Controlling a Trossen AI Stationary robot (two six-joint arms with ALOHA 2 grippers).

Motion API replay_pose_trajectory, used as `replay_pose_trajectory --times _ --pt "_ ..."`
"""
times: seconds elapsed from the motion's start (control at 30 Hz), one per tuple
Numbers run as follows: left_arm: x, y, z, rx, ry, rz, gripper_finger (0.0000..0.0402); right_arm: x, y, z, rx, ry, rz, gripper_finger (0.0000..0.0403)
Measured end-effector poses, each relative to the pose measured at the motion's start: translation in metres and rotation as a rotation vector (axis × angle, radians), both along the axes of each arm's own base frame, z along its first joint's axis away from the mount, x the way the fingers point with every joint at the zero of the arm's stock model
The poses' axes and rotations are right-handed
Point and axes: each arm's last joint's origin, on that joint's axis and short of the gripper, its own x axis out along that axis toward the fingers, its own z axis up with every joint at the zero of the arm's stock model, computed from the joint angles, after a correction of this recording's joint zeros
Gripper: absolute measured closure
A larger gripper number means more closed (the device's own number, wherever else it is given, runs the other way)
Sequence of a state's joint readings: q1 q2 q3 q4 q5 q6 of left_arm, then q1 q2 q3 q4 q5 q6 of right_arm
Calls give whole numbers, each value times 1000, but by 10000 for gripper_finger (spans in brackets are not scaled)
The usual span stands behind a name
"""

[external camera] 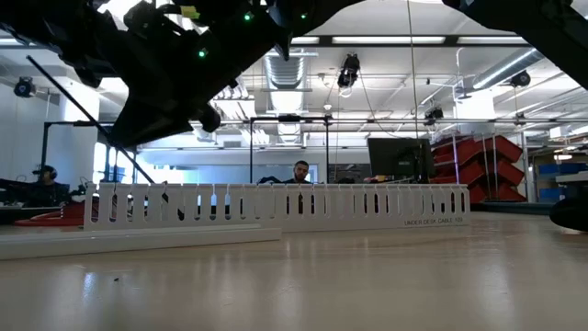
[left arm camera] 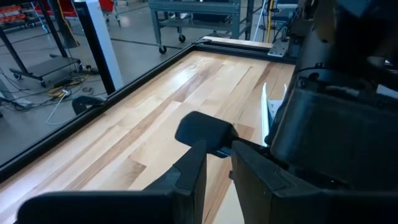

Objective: Ziptie cables
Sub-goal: Put the cable wires into the white cable duct

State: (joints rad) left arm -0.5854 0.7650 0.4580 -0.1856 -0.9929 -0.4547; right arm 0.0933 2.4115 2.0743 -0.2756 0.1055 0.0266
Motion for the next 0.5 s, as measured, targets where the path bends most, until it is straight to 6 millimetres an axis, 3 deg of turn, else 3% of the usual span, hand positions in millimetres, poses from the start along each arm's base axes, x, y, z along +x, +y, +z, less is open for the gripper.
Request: replay_pose_trajectory --times 0.5 --pt "0 0 0 3 0 1 342 2 0 -7 31 -13 -18 381"
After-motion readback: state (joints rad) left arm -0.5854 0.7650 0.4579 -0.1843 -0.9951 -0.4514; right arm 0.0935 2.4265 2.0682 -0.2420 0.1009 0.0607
